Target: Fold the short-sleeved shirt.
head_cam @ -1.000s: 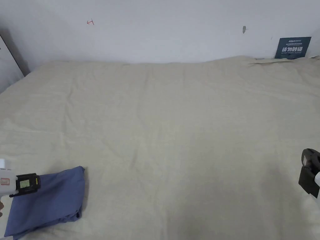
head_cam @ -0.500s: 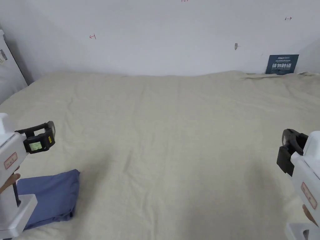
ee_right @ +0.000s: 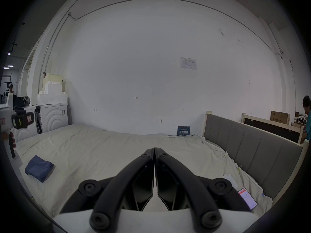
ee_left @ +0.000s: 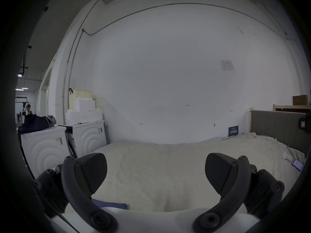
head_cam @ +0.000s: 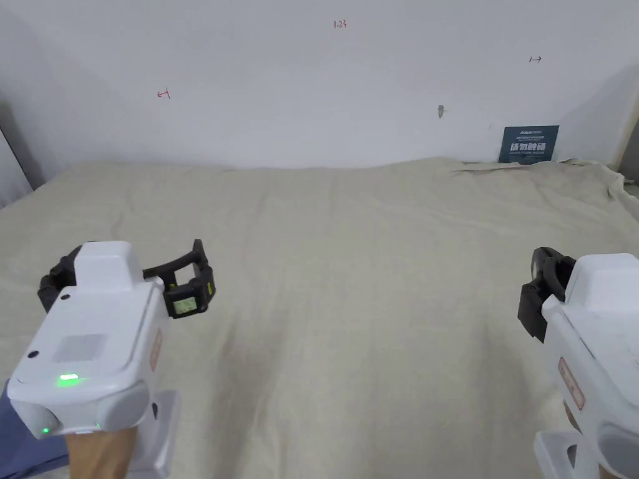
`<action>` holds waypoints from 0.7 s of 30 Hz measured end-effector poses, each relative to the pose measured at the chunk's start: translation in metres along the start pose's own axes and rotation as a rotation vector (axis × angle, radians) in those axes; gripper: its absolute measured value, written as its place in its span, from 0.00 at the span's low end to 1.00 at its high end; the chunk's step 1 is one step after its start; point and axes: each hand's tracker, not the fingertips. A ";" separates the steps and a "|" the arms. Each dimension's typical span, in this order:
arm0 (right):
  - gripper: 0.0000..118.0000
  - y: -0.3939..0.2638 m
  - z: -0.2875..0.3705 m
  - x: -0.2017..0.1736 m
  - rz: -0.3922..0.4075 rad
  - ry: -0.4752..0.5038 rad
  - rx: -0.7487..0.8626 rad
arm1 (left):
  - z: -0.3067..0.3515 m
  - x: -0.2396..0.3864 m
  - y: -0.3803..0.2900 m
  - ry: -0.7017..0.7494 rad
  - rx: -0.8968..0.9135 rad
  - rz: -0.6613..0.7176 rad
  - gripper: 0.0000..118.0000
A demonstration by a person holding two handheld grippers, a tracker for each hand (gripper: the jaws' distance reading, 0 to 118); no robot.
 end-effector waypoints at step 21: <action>0.00 -0.006 0.018 0.002 -0.018 -0.039 0.004 | 0.025 0.067 -0.038 -0.136 0.017 0.018 0.00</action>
